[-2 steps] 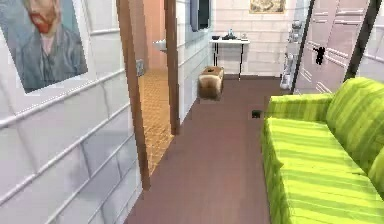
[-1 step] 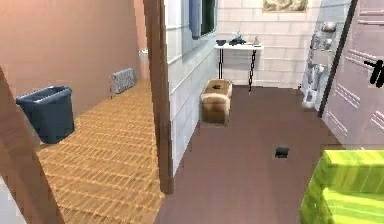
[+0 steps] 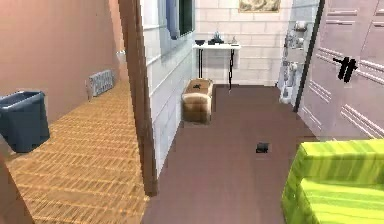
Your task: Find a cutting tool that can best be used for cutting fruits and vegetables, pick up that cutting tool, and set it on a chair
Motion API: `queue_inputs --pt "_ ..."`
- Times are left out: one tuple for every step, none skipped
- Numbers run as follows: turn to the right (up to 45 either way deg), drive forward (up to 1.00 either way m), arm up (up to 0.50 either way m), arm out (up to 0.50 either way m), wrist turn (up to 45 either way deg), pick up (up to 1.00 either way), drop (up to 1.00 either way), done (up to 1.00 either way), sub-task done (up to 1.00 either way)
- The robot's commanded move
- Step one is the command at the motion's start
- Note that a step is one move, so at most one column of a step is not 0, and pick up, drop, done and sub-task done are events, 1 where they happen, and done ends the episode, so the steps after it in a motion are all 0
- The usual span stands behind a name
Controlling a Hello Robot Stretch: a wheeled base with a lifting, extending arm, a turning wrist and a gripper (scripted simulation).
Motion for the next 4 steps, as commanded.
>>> queue_inputs --pt "0.0 0.55 0.00 0.00 0.0 0.00 0.00 0.00 0.00" --pt "-24.0 0.00 0.00 0.00 0.0 0.00 0.00 0.00 0.00" --pt "0.0 0.50 0.00 0.00 0.0 0.00 0.00 0.00 0.00" --pt "-45.0 0.00 0.00 0.00 0.0 0.00 0.00 0.00 0.00"
